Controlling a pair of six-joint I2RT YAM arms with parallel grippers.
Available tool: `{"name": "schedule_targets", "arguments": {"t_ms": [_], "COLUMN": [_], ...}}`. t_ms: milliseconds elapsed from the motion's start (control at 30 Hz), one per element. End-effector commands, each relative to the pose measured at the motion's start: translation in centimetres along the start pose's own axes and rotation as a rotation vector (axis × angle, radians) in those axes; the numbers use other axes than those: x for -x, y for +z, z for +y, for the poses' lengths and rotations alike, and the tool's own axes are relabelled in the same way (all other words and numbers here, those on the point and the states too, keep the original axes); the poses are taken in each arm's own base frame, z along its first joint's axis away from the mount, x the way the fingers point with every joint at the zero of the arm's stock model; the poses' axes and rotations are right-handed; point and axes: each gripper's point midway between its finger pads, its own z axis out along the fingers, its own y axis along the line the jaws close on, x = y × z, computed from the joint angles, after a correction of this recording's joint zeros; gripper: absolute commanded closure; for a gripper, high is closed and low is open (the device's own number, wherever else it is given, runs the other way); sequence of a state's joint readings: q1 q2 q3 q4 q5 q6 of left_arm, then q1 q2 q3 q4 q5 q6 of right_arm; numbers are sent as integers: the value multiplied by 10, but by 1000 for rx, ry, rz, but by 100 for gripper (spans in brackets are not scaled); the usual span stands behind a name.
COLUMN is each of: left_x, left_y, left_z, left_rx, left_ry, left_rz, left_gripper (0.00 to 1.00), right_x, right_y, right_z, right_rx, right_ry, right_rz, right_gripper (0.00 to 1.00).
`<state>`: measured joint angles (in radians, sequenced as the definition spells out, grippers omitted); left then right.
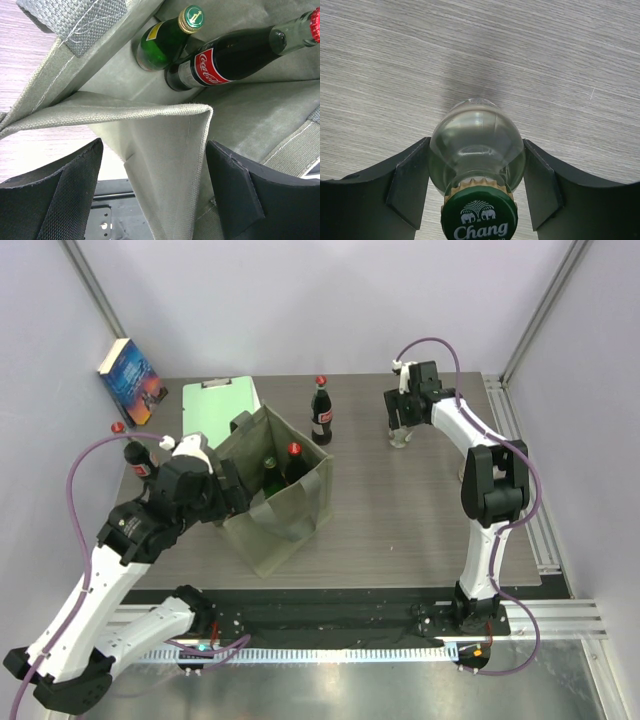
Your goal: Place the beverage into the canvas bag
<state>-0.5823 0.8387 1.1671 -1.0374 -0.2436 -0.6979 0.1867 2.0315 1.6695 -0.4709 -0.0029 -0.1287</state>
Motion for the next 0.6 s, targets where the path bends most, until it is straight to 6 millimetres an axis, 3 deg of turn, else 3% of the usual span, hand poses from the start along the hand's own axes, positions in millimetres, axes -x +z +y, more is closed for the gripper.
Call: {"name": "schedule_targets", "arguments": {"t_ms": [0, 67, 133, 200, 367, 567], "left_x": [20, 23, 31, 33, 31, 26], "left_y": [-11, -15, -21, -25, -22, -13], "left_z": [-7, 2, 6, 3, -3, -11], "left_rx": [-26, 17, 38, 21, -3, -34], "left_ry": [7, 23, 23, 16, 7, -12], "left_rz": [-67, -78, -107, -117, -100, -81], "left_gripper": [16, 15, 14, 14, 8, 12], "right_x": [19, 23, 15, 15, 17, 44], "right_y": [-18, -32, -38, -53, -85, -135], "right_z": [-1, 1, -2, 3, 7, 10], "right_rx": [-4, -5, -28, -17, -30, -51], "right_ry": [19, 56, 78, 98, 112, 95], "right_rz": [-67, -87, -77, -91, -107, -146], "right_gripper": [72, 80, 93, 99, 99, 99]}}
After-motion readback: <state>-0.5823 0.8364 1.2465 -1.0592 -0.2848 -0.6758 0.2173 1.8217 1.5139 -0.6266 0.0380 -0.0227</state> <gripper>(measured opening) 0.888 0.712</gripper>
